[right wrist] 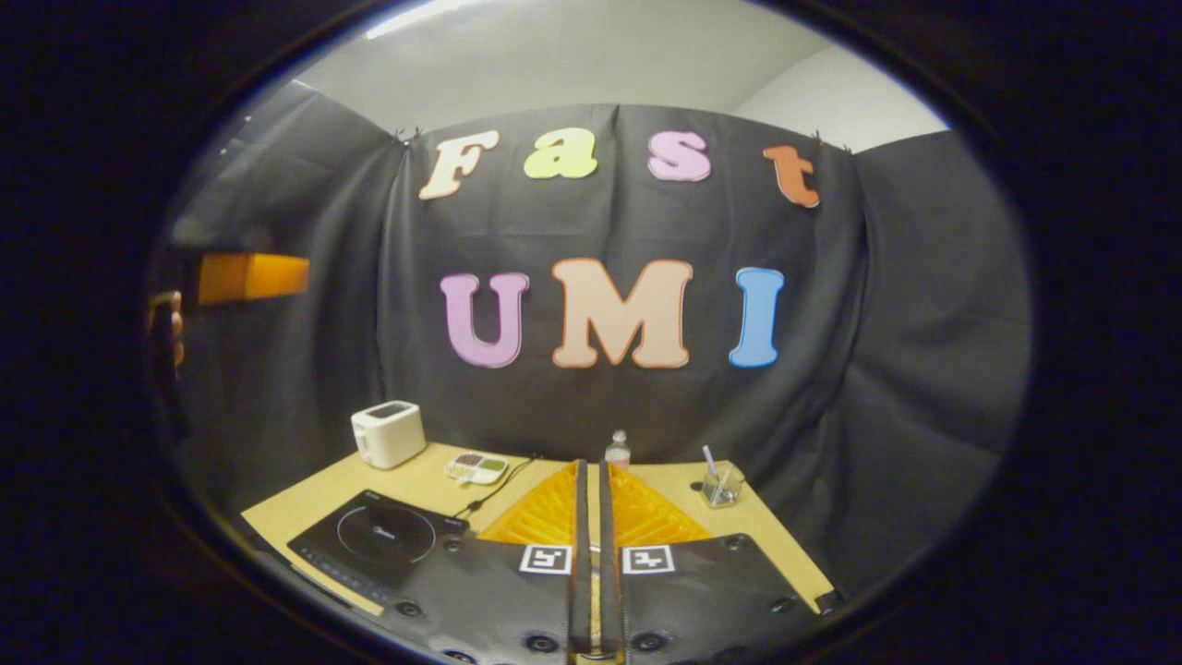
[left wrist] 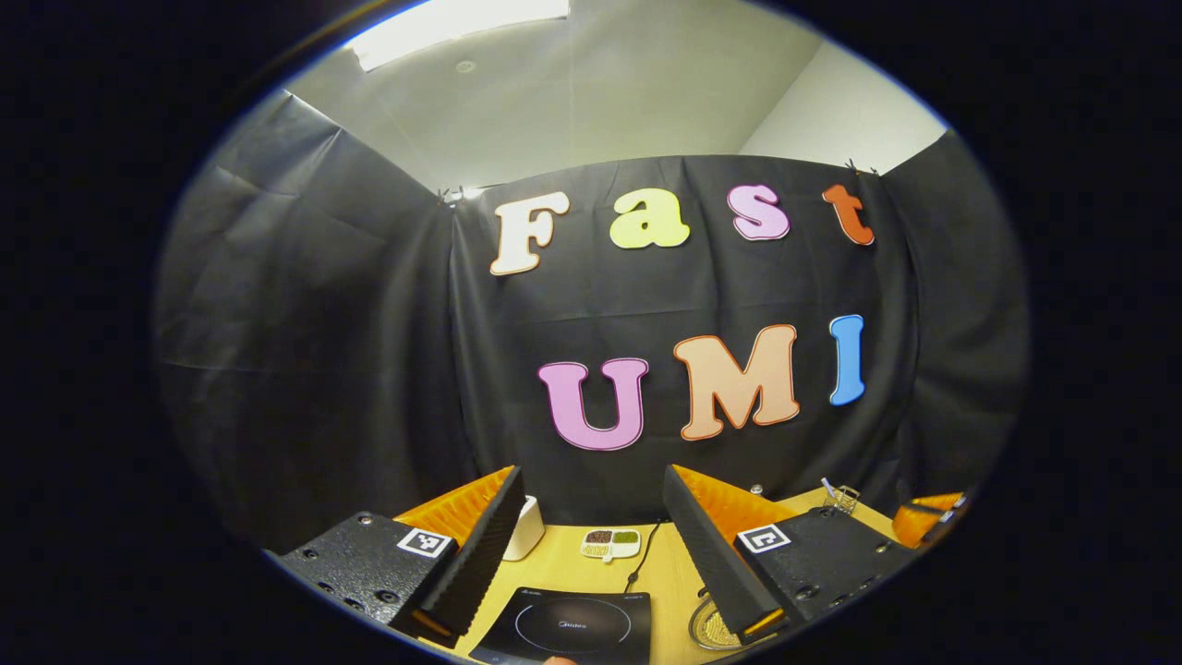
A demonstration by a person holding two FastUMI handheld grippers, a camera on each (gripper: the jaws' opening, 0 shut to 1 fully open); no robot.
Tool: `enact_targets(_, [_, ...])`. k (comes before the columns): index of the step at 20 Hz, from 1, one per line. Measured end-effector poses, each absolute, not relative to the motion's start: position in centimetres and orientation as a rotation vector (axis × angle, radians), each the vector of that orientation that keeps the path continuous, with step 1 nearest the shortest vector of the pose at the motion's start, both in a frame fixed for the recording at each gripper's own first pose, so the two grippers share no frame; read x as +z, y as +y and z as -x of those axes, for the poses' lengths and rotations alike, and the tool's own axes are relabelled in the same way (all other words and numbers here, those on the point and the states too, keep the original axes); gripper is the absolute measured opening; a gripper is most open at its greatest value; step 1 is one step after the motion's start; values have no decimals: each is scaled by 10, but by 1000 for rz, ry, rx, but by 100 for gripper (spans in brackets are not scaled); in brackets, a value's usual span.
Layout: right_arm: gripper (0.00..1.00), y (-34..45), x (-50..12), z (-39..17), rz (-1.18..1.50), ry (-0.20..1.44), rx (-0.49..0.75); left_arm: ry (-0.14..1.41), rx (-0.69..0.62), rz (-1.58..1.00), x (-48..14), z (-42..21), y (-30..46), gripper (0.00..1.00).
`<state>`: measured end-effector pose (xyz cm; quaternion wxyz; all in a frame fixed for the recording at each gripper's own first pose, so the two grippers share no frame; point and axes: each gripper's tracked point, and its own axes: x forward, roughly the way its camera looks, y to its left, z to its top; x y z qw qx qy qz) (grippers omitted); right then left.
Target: First push the handle of the pot to place it horizontally, then grasp the pot with both hands and set it on the induction cooktop.
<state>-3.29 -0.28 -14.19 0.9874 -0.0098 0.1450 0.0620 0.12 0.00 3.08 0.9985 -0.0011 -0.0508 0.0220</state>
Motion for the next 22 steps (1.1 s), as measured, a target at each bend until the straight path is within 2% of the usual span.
enact_targets(1, [6, -4, -160, 39, 26, 332, 133, -110, 45, 5, 33, -1, 1, 96])
enact_targets(2, [1, -4, -178, 45, 27, 372, 142, -115, 46, 7, 34, -1, 2, 99])
enact_targets(3, [6, -5, -194, 51, 25, 413, 150, -116, 48, 8, 35, -1, 4, 99])
enact_targets(6, [6, -7, -245, 70, 28, 529, 166, -112, 50, 6, 34, -1, 6, 99])
enact_targets(9, [1, -9, -289, 89, 37, 628, 184, -109, 57, -5, 33, 0, 8, 99])
enact_targets(11, [10, -8, -315, 102, 45, 690, 204, -108, 60, -12, 33, -1, 8, 99])
enact_targets(12, [1, -8, -330, 110, 52, 724, 216, -107, 61, -14, 32, 0, 9, 99])
enact_targets(13, [6, -7, -340, 114, 55, 754, 228, -105, 62, -14, 32, 0, 9, 99])
enact_targets(20, [6, 2, -410, 149, 62, 983, 297, -97, 82, -22, 29, -1, 15, 99])
enact_targets(21, [2, 3, -415, 152, 64, 1004, 303, -96, 86, -24, 28, 0, 16, 99])
enact_targets(22, [2, 4, -420, 155, 66, 1025, 310, -94, 90, -23, 28, 0, 17, 99])
